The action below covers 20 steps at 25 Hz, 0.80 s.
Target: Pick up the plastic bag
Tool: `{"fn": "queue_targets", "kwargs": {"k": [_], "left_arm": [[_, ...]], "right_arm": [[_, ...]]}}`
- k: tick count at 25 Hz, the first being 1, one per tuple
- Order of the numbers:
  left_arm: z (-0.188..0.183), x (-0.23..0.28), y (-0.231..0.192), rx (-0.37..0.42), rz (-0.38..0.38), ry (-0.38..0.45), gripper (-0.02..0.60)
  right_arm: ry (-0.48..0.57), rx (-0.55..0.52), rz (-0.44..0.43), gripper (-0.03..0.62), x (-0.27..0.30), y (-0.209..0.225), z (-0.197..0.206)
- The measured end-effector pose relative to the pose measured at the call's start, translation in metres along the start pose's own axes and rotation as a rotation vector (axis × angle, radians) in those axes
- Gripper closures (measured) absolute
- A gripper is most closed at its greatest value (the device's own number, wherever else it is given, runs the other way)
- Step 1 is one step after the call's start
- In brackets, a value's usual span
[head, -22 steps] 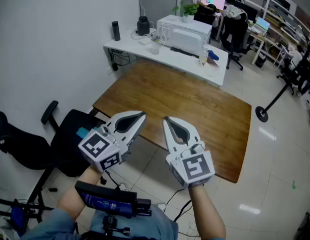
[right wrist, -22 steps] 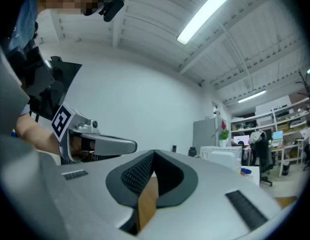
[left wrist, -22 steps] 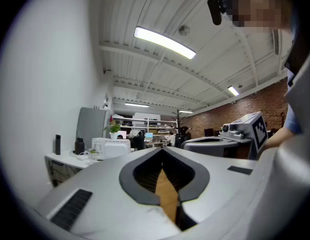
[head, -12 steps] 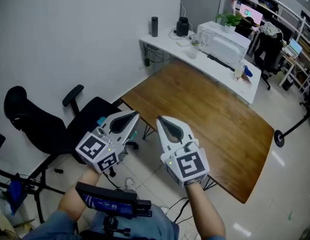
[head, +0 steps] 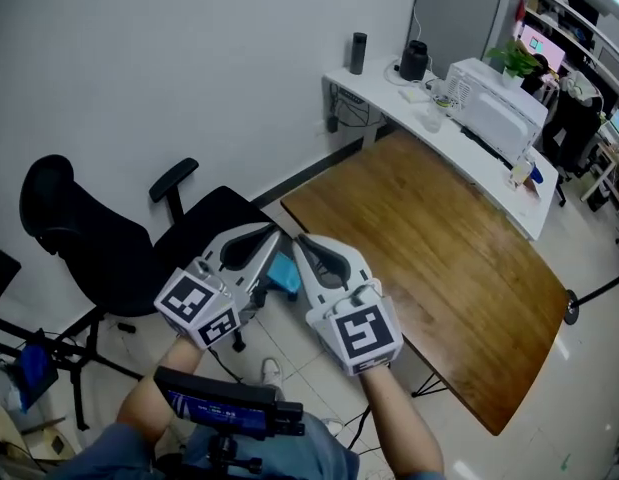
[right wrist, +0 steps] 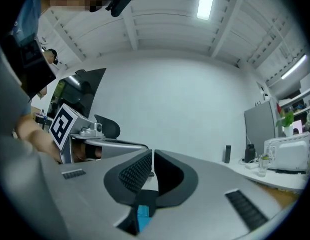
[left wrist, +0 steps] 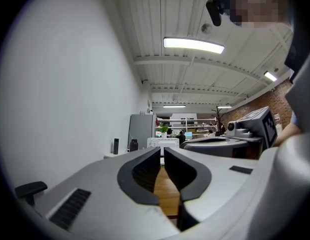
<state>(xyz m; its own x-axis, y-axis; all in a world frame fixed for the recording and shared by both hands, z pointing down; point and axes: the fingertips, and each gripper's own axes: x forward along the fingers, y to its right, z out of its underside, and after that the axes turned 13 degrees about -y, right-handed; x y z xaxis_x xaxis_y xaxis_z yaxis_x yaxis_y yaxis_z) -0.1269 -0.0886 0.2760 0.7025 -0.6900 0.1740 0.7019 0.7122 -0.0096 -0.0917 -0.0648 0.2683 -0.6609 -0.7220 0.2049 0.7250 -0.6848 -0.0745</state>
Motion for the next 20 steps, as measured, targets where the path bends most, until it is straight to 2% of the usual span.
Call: {"fn": "queue_targets", "kwargs": {"k": [8,15,20], "left_arm": [[0.033,0.005,-0.054,-0.084,-0.014,-0.019,0.552],[0.089,0.035,-0.077,-0.13,0.019,-0.104,0.559],[0.126,0.057,-0.097,-0.153,0.054,-0.169,0.568]], "right_arm": [[-0.047,0.059,0.004,0.565,0.058,0.005,0.023],[-0.108,0.137,0.037,0.563,0.087,0.019,0.075],[-0.11,0.224,0.093,0.563,0.103,0.034,0.108]]}}
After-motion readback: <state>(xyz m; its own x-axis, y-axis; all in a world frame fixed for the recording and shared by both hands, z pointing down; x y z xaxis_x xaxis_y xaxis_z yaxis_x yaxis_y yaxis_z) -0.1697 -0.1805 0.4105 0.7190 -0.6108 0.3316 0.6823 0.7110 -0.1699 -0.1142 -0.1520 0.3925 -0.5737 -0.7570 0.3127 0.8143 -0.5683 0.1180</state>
